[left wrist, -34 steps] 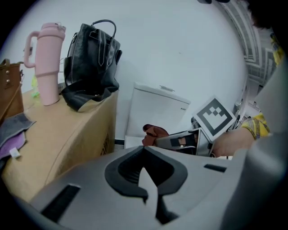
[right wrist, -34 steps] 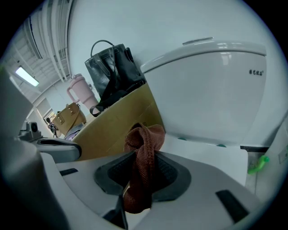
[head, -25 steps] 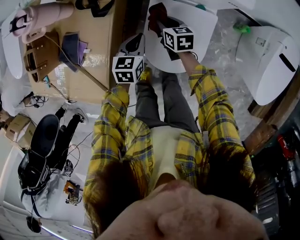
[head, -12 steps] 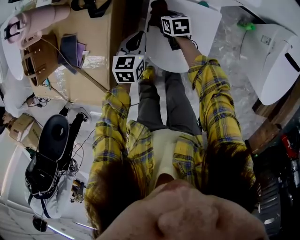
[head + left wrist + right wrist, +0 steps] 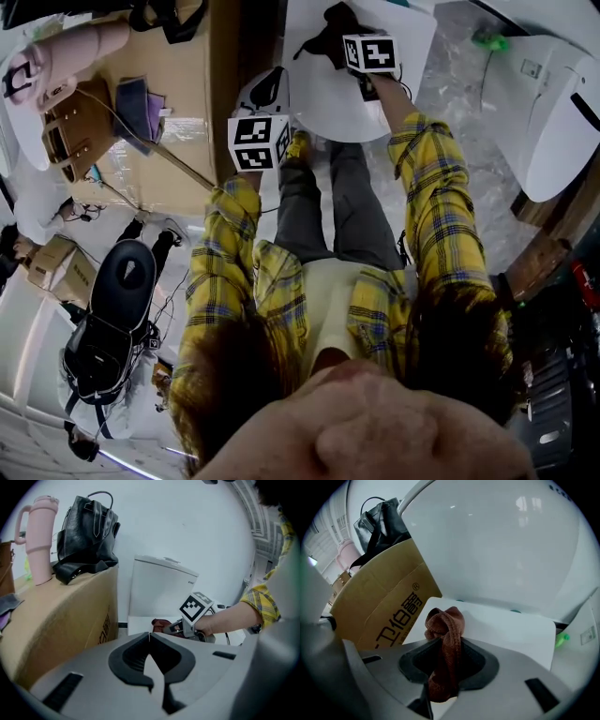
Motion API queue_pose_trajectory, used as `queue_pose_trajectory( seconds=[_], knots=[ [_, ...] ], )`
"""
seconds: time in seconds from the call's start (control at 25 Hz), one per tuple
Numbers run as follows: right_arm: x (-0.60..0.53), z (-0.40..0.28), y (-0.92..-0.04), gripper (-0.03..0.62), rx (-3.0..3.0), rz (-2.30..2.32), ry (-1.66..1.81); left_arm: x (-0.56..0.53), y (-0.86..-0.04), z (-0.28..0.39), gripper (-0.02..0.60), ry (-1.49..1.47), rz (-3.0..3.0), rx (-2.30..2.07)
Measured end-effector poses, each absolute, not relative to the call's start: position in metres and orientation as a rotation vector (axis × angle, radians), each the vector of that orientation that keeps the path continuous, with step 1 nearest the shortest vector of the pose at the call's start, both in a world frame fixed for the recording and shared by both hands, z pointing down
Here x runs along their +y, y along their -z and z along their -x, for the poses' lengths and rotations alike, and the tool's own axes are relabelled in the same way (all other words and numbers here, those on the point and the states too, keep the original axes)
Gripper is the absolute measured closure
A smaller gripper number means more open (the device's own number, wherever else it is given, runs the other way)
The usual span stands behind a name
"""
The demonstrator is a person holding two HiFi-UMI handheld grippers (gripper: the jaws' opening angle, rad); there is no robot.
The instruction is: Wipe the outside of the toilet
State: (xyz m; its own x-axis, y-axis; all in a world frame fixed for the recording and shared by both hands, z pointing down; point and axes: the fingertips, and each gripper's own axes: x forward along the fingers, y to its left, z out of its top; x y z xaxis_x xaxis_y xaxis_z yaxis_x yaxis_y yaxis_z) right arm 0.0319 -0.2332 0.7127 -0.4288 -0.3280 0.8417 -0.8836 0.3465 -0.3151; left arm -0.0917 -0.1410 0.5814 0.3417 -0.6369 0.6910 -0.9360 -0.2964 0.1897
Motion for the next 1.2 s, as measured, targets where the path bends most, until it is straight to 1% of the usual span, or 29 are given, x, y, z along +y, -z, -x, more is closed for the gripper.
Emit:
queue_pose_trajectory(
  seconds=[0.4,0.92,1.2],
  knots=[
    [-0.222,-0.108,-0.716,0.473,-1.848,-1.155,-1.010,-0.139,-0.583,0.061,0.575,-0.713,-2.101,-1.280],
    [-0.193,-0.193,-0.725,0.473,-1.728,-1.253,-1.005,-0.136,-0.584,0.042,0.575,-0.743,-2.145,-1.222],
    [-0.180,-0.228,-0.725,0.472,-1.654,-1.321,-1.037,-0.131,-0.585,0.037,0.575,-0.751,-2.155,-1.195]
  ],
)
